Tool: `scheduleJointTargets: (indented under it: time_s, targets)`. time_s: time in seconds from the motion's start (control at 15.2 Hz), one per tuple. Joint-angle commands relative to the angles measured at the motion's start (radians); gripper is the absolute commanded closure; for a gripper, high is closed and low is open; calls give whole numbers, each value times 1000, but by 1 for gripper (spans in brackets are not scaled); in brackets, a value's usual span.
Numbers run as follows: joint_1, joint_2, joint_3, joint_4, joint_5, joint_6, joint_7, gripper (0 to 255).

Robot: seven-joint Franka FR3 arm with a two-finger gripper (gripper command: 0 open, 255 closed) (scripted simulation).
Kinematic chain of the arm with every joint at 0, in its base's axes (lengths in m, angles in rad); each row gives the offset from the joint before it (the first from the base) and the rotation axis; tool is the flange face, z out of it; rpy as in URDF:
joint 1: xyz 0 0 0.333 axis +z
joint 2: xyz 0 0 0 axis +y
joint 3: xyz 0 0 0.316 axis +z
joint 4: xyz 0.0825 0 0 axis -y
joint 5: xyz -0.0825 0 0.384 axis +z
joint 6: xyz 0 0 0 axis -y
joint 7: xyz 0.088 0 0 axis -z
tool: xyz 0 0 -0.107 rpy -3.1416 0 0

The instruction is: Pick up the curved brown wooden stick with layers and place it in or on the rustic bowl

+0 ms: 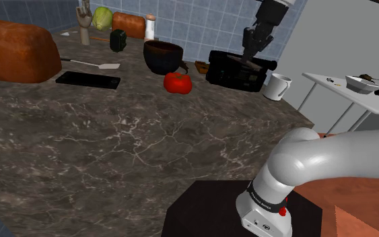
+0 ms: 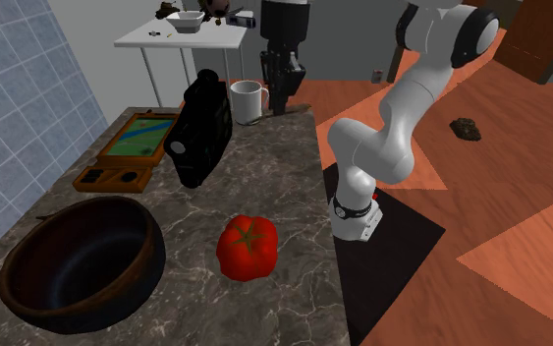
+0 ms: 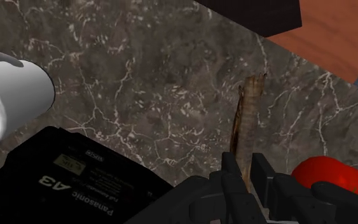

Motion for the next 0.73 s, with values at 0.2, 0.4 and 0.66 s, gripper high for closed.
scheduleJointTargets:
  time_s: [0.2,0.4,0.66]
  targets:
    - [3,44,0,102,2,-58,-1,255]
    - [8,93,3,157,8,-64,5,255]
    - [19,229,16,233,24,-5,23,255]
